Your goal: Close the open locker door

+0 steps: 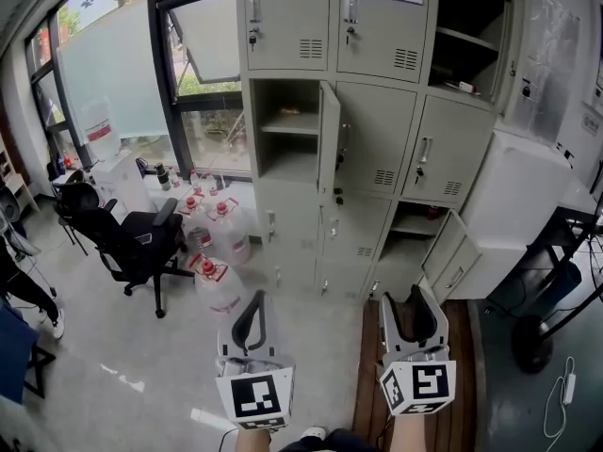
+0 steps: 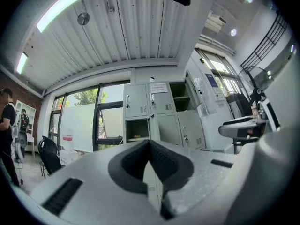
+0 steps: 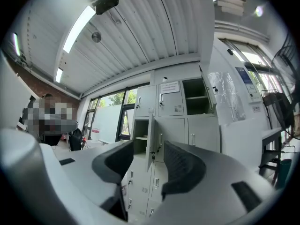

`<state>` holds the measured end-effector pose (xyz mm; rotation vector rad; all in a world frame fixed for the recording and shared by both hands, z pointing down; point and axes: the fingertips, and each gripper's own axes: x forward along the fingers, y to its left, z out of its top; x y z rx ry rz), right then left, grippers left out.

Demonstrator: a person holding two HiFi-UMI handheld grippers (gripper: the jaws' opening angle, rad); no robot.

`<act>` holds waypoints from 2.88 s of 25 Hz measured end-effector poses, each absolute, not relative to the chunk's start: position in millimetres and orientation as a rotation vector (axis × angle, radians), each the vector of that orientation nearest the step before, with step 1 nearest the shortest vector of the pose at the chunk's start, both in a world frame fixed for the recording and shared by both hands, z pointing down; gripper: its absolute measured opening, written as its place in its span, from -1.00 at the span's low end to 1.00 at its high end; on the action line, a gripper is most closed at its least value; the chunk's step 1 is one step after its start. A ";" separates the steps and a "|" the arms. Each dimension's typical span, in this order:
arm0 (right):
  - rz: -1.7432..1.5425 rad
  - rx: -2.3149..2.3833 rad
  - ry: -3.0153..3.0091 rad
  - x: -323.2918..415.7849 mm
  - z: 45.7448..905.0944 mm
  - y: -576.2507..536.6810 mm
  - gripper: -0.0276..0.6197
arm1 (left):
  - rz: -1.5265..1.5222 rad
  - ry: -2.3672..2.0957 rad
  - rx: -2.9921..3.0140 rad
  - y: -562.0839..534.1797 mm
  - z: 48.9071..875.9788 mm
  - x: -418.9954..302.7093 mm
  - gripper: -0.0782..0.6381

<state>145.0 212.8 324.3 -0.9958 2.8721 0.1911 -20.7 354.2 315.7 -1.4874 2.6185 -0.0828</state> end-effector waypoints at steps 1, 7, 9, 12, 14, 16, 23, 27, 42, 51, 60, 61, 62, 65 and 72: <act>0.182 -0.994 2.873 141.1 325.8 212.5 -0.31 | -0.090 2.620 -1.490 354.1 317.2 -24.0 -0.78; 0.158 -0.952 2.902 115.5 331.4 207.6 -0.31 | -0.109 2.631 -1.474 351.5 322.5 -43.1 -0.78; 0.162 -0.932 2.912 106.7 331.6 204.1 -0.31 | -0.107 2.640 -1.469 347.7 324.0 -48.7 -0.78; 0.166 -0.898 2.926 91.5 334.4 192.7 -0.31 | -0.093 2.665 -1.460 337.4 327.2 -57.5 -0.78; 0.166 -0.884 2.933 80.9 337.3 180.4 -0.31 | -0.102 2.671 -1.448 326.9 328.8 -65.1 -0.78; 0.158 -0.863 2.939 70.8 339.8 166.8 -0.31 | -0.104 2.677 -1.433 314.9 330.2 -73.0 -0.78; 0.162 -0.751 2.954 23.7 338.5 98.8 -0.31 | -0.105 2.712 -1.352 253.3 330.5 -110.7 -0.78; 0.160 -0.676 2.982 -11.4 334.6 51.8 -0.31 | -0.130 2.727 -1.299 212.2 324.1 -134.5 -0.78; 0.165 -0.174 3.070 -124.0 337.5 -18.2 -0.32 | -0.133 2.839 -1.110 126.7 321.5 -203.3 -0.78; 0.057 -0.045 3.057 -147.8 340.8 -28.7 -0.46 | -0.158 2.894 -1.059 123.8 332.6 -222.4 -0.78; 0.083 0.114 3.057 -179.2 340.0 -6.4 -0.46 | -0.159 2.922 -1.021 125.2 338.2 -244.6 -0.78; 0.082 0.130 3.056 -183.9 339.9 -3.8 -0.46 | -0.160 2.927 -1.016 126.2 339.1 -248.2 -0.78; 0.082 0.145 3.055 -189.0 339.8 -1.0 -0.46 | -0.160 2.933 -1.008 127.8 340.0 -252.1 -0.78; 0.087 0.185 3.052 -206.1 339.6 8.0 -0.47 | -0.152 2.950 -0.975 136.5 341.7 -265.2 -0.78; 0.128 0.223 3.049 -252.7 340.0 28.3 -0.52 | -0.151 2.962 -0.901 159.1 343.7 -308.0 -0.78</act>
